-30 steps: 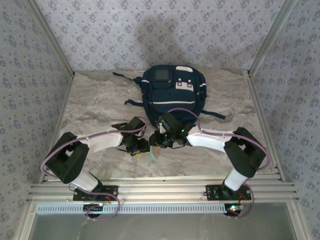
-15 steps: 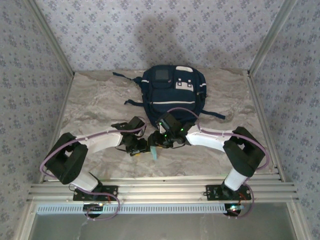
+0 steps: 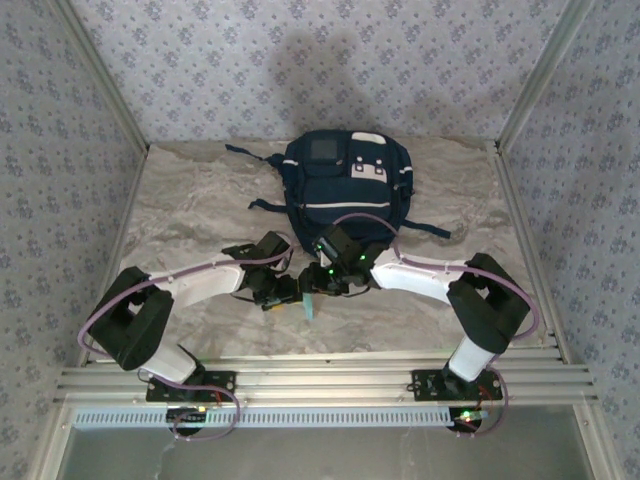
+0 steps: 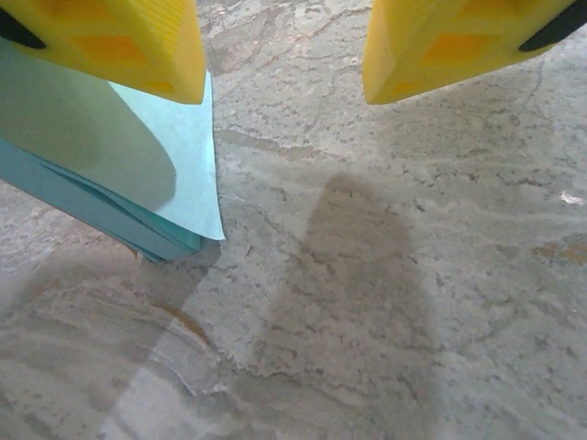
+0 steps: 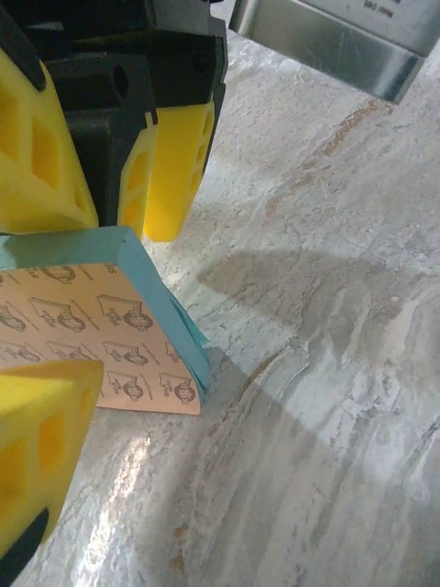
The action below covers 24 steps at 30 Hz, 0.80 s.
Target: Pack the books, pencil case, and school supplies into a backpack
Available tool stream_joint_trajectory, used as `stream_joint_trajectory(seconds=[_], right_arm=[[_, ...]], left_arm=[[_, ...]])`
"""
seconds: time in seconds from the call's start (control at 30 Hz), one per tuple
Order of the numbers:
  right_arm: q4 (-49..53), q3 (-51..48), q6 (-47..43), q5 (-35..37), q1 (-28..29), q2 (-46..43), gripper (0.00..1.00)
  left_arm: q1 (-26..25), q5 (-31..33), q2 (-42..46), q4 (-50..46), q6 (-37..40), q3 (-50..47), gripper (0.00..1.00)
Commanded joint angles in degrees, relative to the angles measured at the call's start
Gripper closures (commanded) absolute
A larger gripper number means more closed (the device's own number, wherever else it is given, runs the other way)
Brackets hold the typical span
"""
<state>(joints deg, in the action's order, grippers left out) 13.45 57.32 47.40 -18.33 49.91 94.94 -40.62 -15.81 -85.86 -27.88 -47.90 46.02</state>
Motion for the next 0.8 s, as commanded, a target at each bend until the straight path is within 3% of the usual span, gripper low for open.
stream_joint_trajectory(seconds=[0.0, 0.13, 0.37, 0.5, 0.77], right_arm=[[4.39, 1.04, -1.76, 0.99, 1.33, 1.67, 0.66], [5.35, 1.19, -2.11, 1.21, 1.24, 1.55, 0.78], [6.42, 1.41, -2.58, 1.70, 1.22, 1.55, 0.84], [4.57, 0.72, -2.20, -0.29, 0.73, 1.57, 1.00], [-0.68, -3.61, -0.73, -4.53, -3.61, -4.17, 1.00]], left_arm=[[-0.65, -2.44, 3.27, 4.50, 0.07, 2.39, 0.51], [0.07, -2.03, 3.94, 4.04, 0.17, 2.10, 0.51], [2.66, -0.65, 6.13, 1.55, 1.34, 1.71, 0.51], [5.89, 0.51, 8.64, -0.01, 2.69, 1.46, 0.50], [9.74, 0.98, 8.72, -0.30, 4.69, 3.31, 0.50]])
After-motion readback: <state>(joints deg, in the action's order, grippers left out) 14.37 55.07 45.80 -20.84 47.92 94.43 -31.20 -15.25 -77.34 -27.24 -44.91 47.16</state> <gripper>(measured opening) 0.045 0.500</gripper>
